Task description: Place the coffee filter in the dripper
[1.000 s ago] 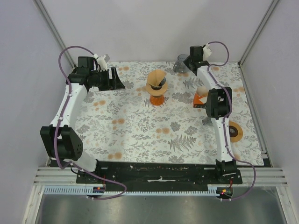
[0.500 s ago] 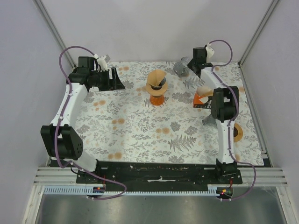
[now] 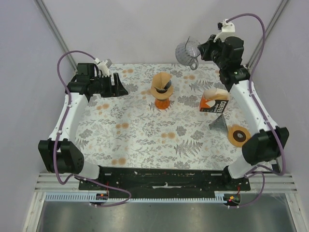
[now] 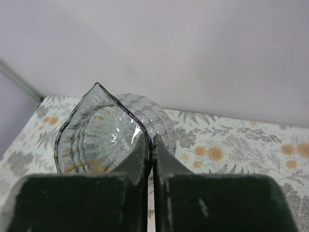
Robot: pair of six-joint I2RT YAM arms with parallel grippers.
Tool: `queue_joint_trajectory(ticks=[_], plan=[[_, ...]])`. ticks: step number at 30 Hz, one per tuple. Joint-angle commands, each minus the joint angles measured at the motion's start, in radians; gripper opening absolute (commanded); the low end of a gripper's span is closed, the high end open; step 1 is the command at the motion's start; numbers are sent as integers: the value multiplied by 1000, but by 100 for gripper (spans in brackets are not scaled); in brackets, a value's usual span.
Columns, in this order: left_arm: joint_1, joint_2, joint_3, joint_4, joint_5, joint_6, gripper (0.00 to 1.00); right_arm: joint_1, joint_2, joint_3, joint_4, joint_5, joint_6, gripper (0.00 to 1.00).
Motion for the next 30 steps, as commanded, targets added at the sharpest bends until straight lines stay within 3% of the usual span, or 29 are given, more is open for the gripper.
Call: queue_joint_trajectory(ticks=[1,4,10,18,30], plan=[[7,-38,-21,53,33,26,80,117,-184,-97,-98,-181,-266,0],[8,-48,-35,63,36,31,80,206,-290,-171,-221,-288,-438,0],[21,-45,-53,69,57,26,80,369,-442,-390,-274,-384,-539,0],[21,-55,-116,129,139,-20,79,505,-316,-561,-191,-342,-605,0],[22,-98,-128,135,122,-14,79,545,-121,-645,-22,-376,-799,0]])
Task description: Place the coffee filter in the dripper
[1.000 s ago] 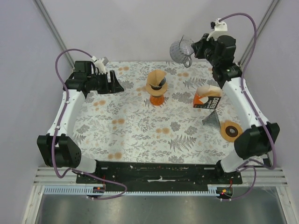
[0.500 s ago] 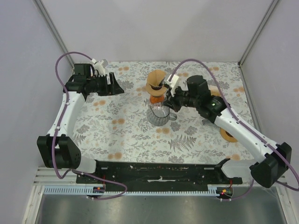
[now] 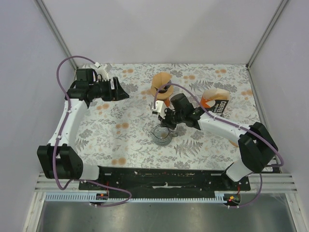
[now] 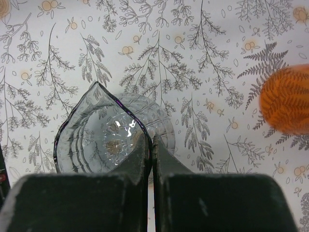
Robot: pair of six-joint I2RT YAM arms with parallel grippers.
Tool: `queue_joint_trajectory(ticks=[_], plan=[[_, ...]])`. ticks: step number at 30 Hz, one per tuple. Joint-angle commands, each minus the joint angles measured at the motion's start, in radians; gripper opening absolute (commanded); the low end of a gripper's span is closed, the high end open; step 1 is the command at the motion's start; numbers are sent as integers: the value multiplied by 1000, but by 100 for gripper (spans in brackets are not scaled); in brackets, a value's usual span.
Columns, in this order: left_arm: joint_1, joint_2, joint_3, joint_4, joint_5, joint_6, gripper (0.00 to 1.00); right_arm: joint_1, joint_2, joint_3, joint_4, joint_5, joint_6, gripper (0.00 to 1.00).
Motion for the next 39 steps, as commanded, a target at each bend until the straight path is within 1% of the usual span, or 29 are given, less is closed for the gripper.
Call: queue_joint_trajectory(ticks=[1,8,10,12,13,14,16,20,23,25,27,28,30,33,34,35,36,39], plan=[[4,-30,5,36,21,-9,79,9,16,-6,148,-39,-83,0],[7,-22,5,38,19,-9,79,9,76,-31,191,-61,-61,0],[9,-22,5,38,19,-10,78,9,78,-32,191,-59,-54,6],[10,-22,6,36,21,-9,78,9,73,-32,189,-45,-46,21],[12,-20,5,36,19,-9,78,9,67,-31,183,-35,-41,32],[12,-22,8,36,21,-9,78,9,56,-25,174,-22,-35,39],[13,-19,8,36,21,-10,78,9,30,1,139,11,-12,51],[15,-16,6,36,27,-10,78,2,-65,43,105,108,37,63],[15,-19,9,36,27,-10,78,-31,-147,63,91,214,129,69],[15,-17,8,35,30,-10,78,-79,-207,64,80,281,208,76],[15,-19,8,35,32,-10,78,-148,-264,51,63,358,309,85],[15,-19,9,35,33,-10,78,-198,-293,44,45,391,377,87],[15,-17,11,35,39,-12,78,-284,-329,28,-19,450,496,88],[14,-13,12,35,44,-15,78,-388,-384,-37,-76,525,603,90],[15,-13,11,35,44,-15,78,-419,-404,-67,-84,545,638,92],[15,-13,11,35,44,-15,78,-448,-424,-106,-84,551,664,96],[15,-16,11,35,44,-15,78,-493,-447,-135,-84,550,698,98],[15,-16,9,35,44,-17,78,-589,-487,-208,-84,539,793,98]])
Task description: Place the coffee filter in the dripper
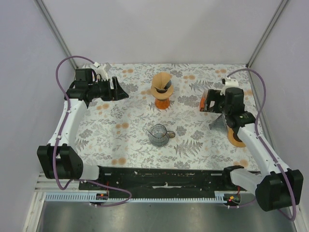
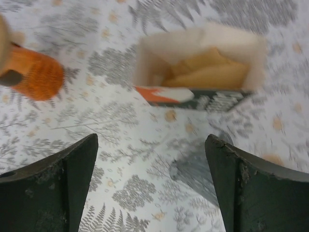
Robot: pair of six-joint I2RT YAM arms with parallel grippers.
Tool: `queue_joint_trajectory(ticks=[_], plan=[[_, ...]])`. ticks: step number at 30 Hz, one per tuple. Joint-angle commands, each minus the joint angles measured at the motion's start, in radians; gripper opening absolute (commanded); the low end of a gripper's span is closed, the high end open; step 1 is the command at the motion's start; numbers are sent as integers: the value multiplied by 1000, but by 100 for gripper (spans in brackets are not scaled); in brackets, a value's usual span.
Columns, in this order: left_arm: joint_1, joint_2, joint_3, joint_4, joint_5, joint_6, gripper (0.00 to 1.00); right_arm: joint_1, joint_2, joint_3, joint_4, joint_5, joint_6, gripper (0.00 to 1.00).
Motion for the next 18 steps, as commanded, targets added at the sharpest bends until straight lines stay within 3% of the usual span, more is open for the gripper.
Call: queue_joint_trajectory(ticks=[1,6,12,18], plan=[[3,-11,11,28,32,-16,78,-123,-54,-108,-55,49,216,98],[5,-19,11,29,30,-15,78,-214,-41,-174,-55,60,292,98],[5,-19,9,28,30,-15,78,-262,10,-220,-16,-63,302,96],[5,-19,11,25,32,-13,78,-294,53,-274,42,-169,305,77]])
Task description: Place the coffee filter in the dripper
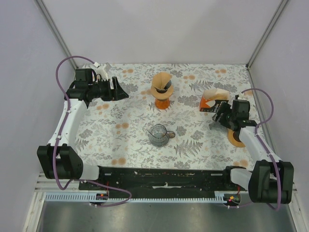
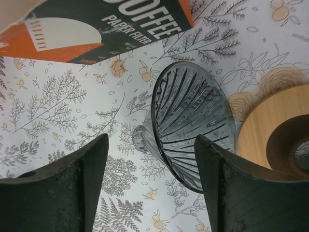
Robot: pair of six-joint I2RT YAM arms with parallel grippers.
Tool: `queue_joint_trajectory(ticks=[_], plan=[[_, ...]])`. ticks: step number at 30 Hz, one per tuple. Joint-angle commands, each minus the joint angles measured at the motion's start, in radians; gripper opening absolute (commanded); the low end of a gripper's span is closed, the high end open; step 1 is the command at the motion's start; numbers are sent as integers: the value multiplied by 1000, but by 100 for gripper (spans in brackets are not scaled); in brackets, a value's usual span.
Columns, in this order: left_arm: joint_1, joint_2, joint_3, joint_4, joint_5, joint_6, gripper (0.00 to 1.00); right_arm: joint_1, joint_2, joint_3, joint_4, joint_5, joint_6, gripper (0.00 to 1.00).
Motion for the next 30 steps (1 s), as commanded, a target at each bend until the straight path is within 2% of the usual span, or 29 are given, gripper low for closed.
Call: queue_joint_trajectory(ticks=[1,4,9,14,16,22,25,30], plan=[[5,-17,11,24,31,-13,78,-23,24,-28,75,-95,26,76],[5,-19,9,25,29,-13,77,-26,24,-31,73,-81,26,77],[5,-17,11,25,29,-13,77,-29,-22,-27,52,-14,21,84],[5,-6,15,24,40,-14,77,-33,-120,-8,-6,135,27,94],[5,-2,15,24,47,-17,77,-59,-157,-23,-11,204,73,98],[3,1,17,24,63,-26,77,-214,-230,-109,-16,305,286,98],[5,6,18,23,61,-34,77,-274,-211,-132,-22,335,383,98],[5,-2,17,26,34,-42,77,-325,-116,-120,-42,316,438,98]])
